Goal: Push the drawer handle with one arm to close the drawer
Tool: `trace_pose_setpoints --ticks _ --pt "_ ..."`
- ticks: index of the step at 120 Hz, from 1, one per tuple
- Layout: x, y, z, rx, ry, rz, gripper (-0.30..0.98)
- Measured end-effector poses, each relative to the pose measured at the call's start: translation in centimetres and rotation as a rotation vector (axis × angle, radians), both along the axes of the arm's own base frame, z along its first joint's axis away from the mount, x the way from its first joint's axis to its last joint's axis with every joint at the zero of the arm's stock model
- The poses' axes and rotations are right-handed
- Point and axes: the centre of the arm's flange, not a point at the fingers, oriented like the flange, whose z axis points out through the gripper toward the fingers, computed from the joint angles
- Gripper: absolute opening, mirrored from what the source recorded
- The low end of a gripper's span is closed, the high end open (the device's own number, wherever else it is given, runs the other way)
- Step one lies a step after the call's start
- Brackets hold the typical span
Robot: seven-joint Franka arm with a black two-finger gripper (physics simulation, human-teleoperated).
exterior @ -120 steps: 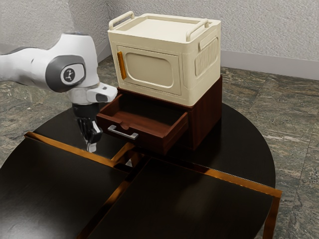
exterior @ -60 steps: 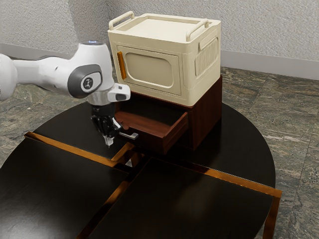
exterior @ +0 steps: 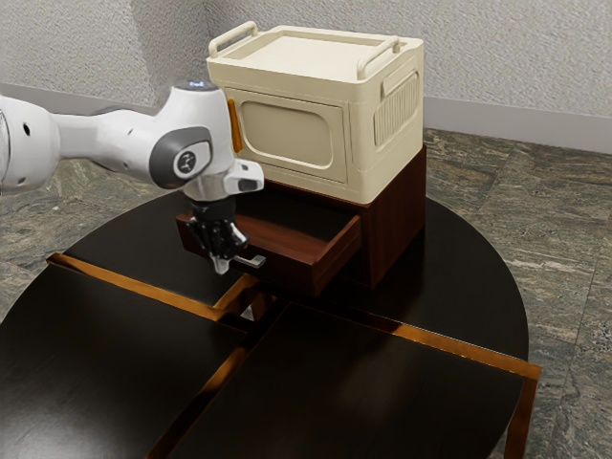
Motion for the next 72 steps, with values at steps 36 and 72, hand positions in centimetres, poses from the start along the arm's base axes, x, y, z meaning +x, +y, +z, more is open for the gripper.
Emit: trace_pose_setpoints --ticks 36,72 --pt "1.4 -0.8 0.0 -0.010 -0.016 0.018 -0.10" --pt "3.1 -1.3 0.4 -0.021 -0.039 0.027 -0.10"
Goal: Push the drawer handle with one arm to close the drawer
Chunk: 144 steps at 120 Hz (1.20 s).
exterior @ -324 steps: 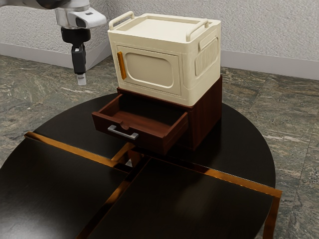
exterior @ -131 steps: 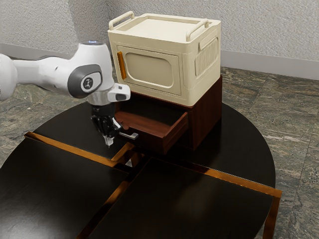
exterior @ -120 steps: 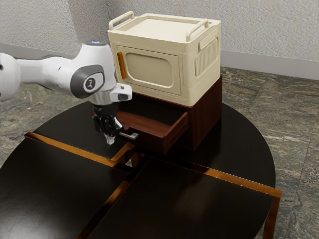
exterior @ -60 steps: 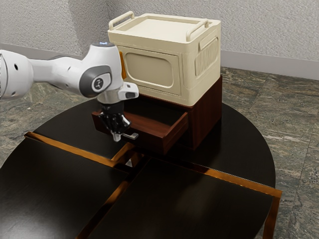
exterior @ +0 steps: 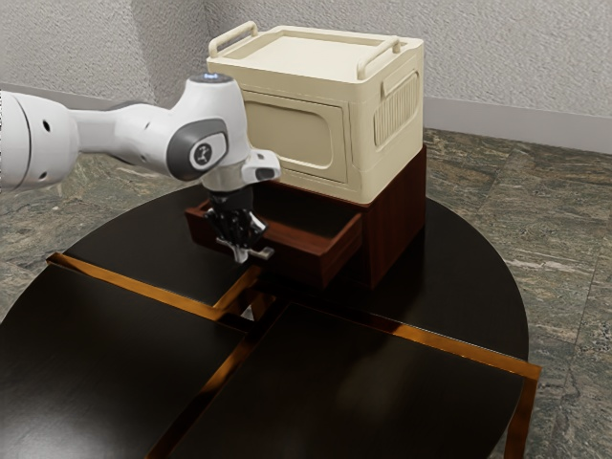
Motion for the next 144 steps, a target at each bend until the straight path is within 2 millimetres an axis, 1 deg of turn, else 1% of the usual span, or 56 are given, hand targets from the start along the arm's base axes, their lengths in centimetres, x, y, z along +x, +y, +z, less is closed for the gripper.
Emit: trace_pose_setpoints --ticks 13,24,44,53,62,72,95,106,128,144 --pt "0.5 1.0 0.1 0.002 -0.007 0.021 -0.10" --pt "0.9 1.3 0.1 0.000 -0.011 0.027 -0.10" --pt "1.7 0.9 0.0 -0.006 -0.017 0.023 -0.10" --pt "2.3 0.3 -0.3 -0.011 -0.019 0.014 -0.10" --pt "2.6 0.0 -0.6 -0.014 -0.017 0.010 -0.10" --pt "3.0 0.0 -0.3 -0.017 -0.026 0.010 -0.10" --pt "4.0 -0.8 -0.3 -0.015 -0.039 -0.002 -0.10" --pt "4.4 -0.6 -0.1 -0.014 -0.046 0.001 -0.10" --pt "5.0 0.5 0.0 0.004 -0.057 0.017 -0.10" --pt "5.5 0.7 -0.1 0.004 -0.063 0.017 -0.10"
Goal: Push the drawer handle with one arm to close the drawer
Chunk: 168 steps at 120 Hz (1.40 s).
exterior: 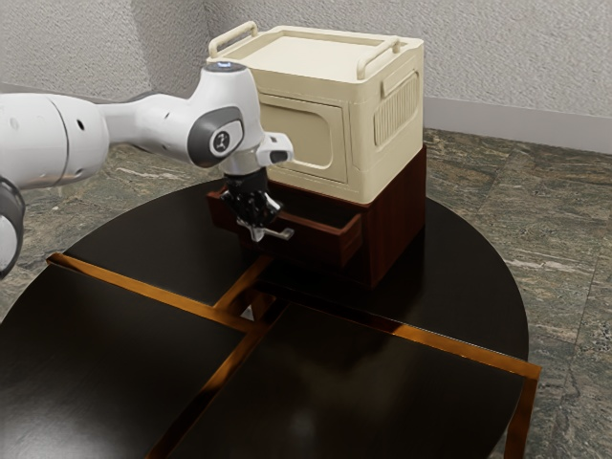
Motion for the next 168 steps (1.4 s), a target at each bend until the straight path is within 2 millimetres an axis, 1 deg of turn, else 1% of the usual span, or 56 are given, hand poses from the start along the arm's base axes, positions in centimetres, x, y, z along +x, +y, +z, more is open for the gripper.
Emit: trace_pose_setpoints --ticks 19,32,53,64,102,133,168 --pt "0.5 0.1 -0.1 0.001 -0.007 -0.001 -0.10" --pt "0.8 -0.5 -0.2 -0.002 -0.014 -0.011 -0.10" --pt "1.1 -0.7 -0.5 -0.005 -0.031 -0.017 -0.10" --pt "1.5 -1.3 -0.4 -0.008 -0.046 -0.026 -0.10" --pt "2.7 -1.8 -0.9 -0.014 -0.076 -0.038 -0.10" --pt "3.3 -2.0 -0.2 -0.018 -0.107 -0.044 -0.10" --pt "4.1 -2.0 -0.4 -0.022 -0.140 -0.045 -0.10"
